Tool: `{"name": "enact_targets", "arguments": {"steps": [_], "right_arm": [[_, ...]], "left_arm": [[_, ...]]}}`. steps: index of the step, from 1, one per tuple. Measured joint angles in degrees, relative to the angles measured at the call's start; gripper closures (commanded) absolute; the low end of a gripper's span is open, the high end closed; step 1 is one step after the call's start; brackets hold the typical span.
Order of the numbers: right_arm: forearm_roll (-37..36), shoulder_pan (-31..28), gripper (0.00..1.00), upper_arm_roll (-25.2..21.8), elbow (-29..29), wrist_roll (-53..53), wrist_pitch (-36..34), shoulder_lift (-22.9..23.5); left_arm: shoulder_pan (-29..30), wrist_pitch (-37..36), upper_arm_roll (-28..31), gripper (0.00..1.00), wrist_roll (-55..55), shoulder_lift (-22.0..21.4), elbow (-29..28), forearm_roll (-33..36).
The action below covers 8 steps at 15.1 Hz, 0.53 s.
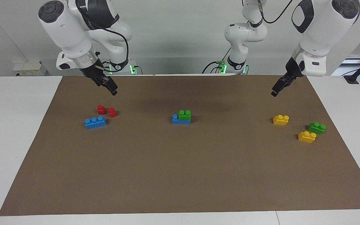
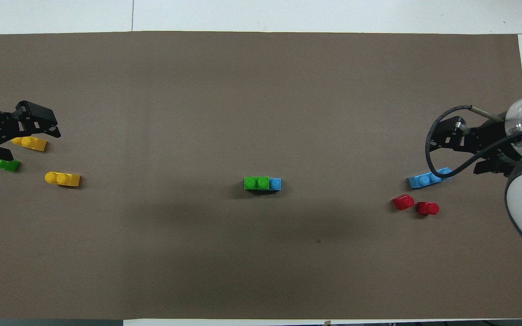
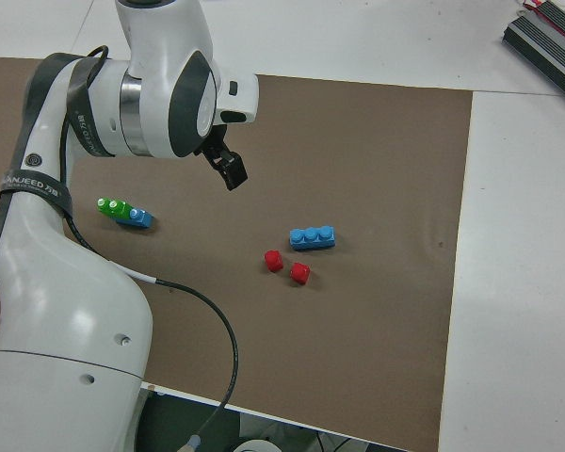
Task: Remove green block with left arm and hold with right
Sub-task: 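Move both grippers toward the joined green-blue brick pair in the middle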
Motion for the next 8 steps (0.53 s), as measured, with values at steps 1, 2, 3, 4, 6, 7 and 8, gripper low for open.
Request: {"name": "enact_targets", "arguments": {"steps": [1, 2, 3, 4, 6, 7, 8], "right_arm": [[0.93, 0.91, 0.01, 0.01, -0.49, 4.45, 0.69, -0.03], [2.22, 1.78, 0.01, 0.03, -1.04, 8.64, 1.67, -0.05], [4.06, 2.47, 0.01, 0.05, -1.8, 12.88, 2.78, -0.08], [6.15, 2.95, 0.01, 0.08, -2.81, 16.82, 4.02, -0.1], [9.29, 3.48, 0.01, 0.11, -4.85, 22.72, 6.24, -0.08], [10.2, 3.89, 0.01, 0.12, -5.79, 25.29, 7.3, -0.08], [10.83, 4.38, 0.01, 0.12, -6.69, 27.54, 8.44, -0.07]], "left_arm": [[-0.54, 0.01, -0.07, 0.0, -3.85, -0.18, -0.29, -0.25], [-1.08, 0.02, -0.08, 0.0, -7.23, -0.32, -0.49, -0.43], [-1.62, 0.03, -0.07, 0.0, -10.55, -0.42, -0.63, -0.71], [-2.04, 0.04, -0.13, 0.0, -14.0, -0.48, -0.74, -1.04], [-2.72, 0.16, -0.13, 0.0, -20.75, -0.53, -0.92, -1.7], [-3.16, 0.33, -0.12, 0.0, -24.56, -0.53, -1.01, -1.88], [-3.67, 0.51, -0.15, 0.0, -28.39, -0.55, -1.12, -2.0]]}}
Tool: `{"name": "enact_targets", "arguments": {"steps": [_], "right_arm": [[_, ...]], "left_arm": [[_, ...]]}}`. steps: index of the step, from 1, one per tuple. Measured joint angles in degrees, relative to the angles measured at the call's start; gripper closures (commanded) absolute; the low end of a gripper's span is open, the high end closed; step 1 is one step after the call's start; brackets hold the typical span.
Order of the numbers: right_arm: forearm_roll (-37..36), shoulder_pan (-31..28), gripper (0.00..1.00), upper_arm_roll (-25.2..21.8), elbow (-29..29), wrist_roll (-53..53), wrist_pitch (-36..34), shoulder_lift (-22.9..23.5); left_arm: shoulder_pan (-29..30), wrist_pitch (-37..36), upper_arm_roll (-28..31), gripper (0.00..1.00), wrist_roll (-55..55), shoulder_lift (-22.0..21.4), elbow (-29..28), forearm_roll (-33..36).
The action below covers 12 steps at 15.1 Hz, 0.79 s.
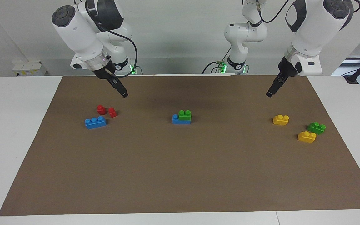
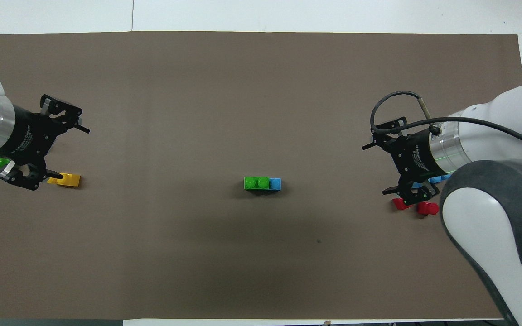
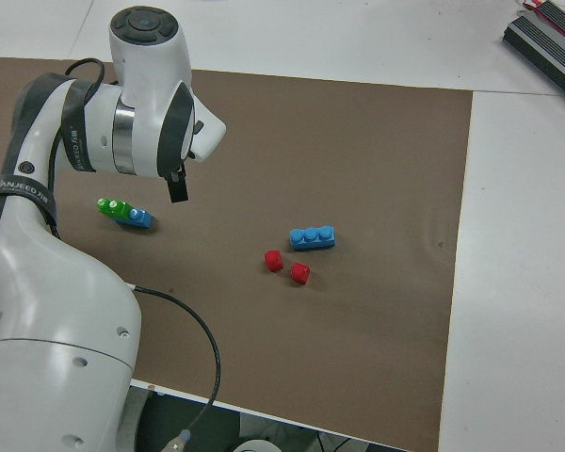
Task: Remove green block with left arm and hold with right
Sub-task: 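Move both grippers toward the joined green-blue brick pair in the middle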
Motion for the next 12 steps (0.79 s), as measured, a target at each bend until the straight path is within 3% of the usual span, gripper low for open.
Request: {"name": "enact_targets", "arguments": {"steps": [12], "right_arm": [[8.23, 6.62, 0.0, 0.02, -8.21, 17.39, 14.45, 1.43]], "left_arm": [[-10.31, 8.04, -0.21, 0.0, -26.47, -4.03, -9.24, -1.59]]}}
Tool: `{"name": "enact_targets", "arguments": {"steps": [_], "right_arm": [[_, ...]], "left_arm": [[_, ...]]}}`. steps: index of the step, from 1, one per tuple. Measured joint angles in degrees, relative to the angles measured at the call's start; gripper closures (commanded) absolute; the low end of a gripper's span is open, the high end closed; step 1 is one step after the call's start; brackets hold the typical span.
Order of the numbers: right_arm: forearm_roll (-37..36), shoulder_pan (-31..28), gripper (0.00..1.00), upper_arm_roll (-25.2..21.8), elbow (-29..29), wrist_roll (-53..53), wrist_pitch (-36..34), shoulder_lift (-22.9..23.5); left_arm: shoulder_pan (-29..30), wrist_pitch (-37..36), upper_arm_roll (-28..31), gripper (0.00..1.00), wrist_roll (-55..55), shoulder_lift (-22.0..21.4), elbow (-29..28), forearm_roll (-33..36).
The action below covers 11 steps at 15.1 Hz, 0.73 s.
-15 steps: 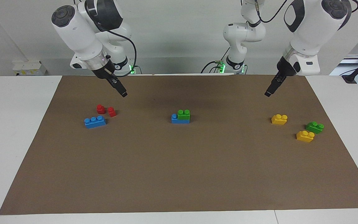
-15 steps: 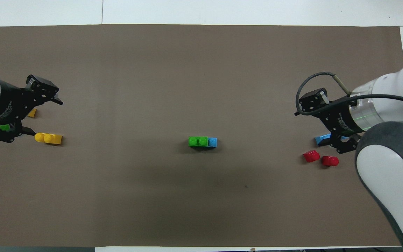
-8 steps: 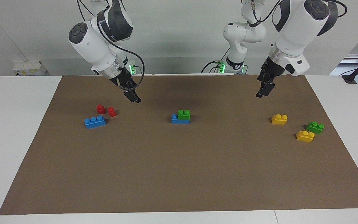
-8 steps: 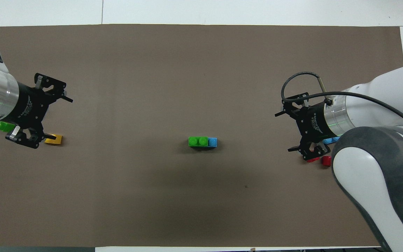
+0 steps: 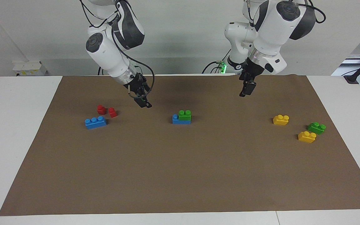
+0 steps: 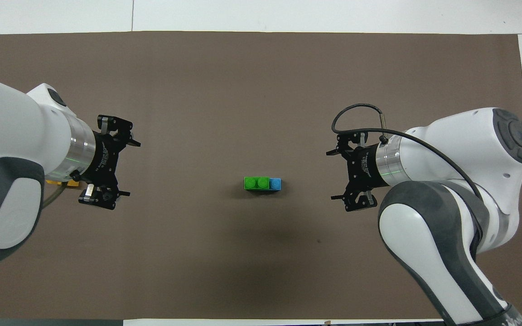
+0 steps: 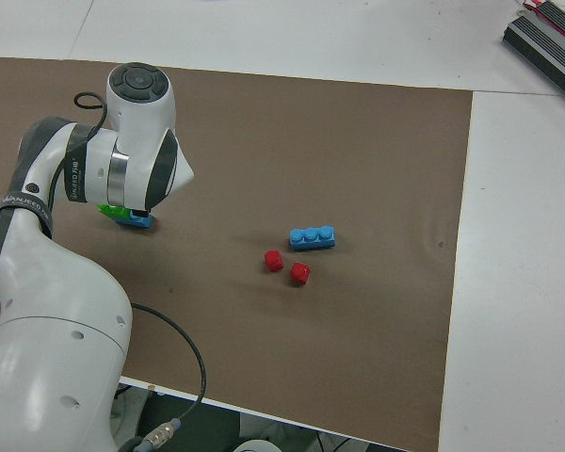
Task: Remove green block with left arm and hold with right
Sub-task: 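Move both grippers toward the joined green-blue brick pair in the middle, then close the left gripper on the green block while the right gripper grips blue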
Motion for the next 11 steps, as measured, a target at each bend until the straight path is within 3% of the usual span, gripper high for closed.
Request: {"name": "enact_targets", "arguments": {"steps": [6, 11], "right_arm": [[1.97, 2.34, 0.01, -0.02, -3.09, 1.29, 7.52, 1.74], [2.31, 4.81, 0.01, 0.0, -4.44, 1.24, 12.52, 3.7]], "left_arm": [[-5.46, 6.49, -0.03, 0.0, -15.35, -2.73, -7.14, -0.03], [-11.55, 12.76, -0.06, 0.0, -23.55, -1.96, -11.16, -0.04]]}}
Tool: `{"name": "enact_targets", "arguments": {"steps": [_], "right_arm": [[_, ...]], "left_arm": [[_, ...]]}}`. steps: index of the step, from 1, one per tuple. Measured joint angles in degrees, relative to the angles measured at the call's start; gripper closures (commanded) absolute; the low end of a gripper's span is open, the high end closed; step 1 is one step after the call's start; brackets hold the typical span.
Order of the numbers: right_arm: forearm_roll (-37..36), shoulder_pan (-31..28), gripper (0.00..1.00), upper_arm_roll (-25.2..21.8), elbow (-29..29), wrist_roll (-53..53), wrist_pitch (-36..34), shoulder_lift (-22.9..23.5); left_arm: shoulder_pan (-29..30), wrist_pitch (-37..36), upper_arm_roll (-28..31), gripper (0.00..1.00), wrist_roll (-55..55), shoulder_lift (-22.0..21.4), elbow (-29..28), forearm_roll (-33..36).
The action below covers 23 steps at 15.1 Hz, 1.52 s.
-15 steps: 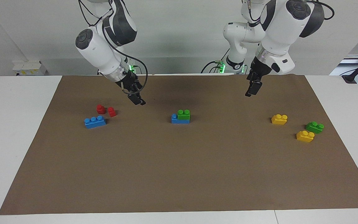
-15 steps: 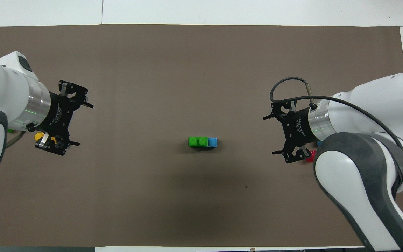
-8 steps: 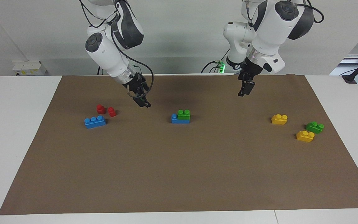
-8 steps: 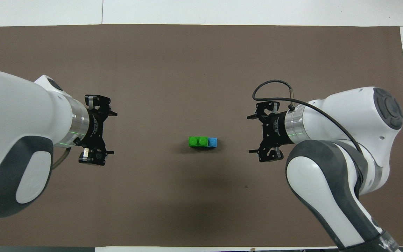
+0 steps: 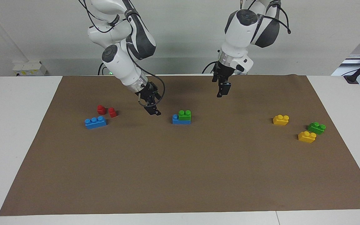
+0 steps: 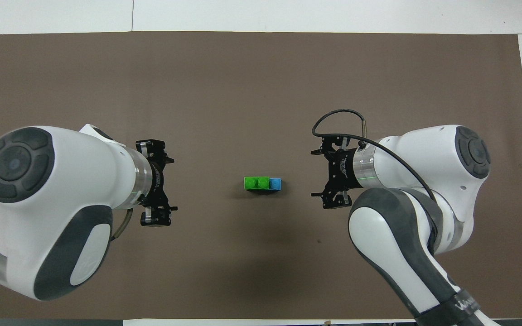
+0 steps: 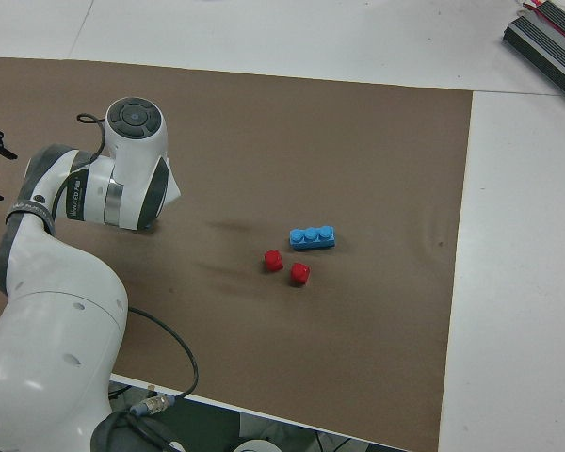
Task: Remove green block with left arm and hold with right
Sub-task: 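Close the left gripper on the green block while the right gripper grips blue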
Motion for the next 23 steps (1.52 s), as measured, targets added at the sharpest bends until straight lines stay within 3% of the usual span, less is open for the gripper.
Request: {"name": "enact_targets", "arguments": {"steps": [9, 23], "right_arm": [[2.32, 2.7, 0.01, 0.0, -2.24, -2.86, 6.04, 2.66], [6.17, 4.34, 0.01, -0.01, -2.73, -11.88, 9.5, 8.64]], "left_arm": [[-7.16, 9.68, -0.01, 0.0, -9.83, 7.6, -0.56, 0.0], [-9.73, 17.65, 0.14, 0.0, -14.74, 16.41, 0.06, 3.35]]}}
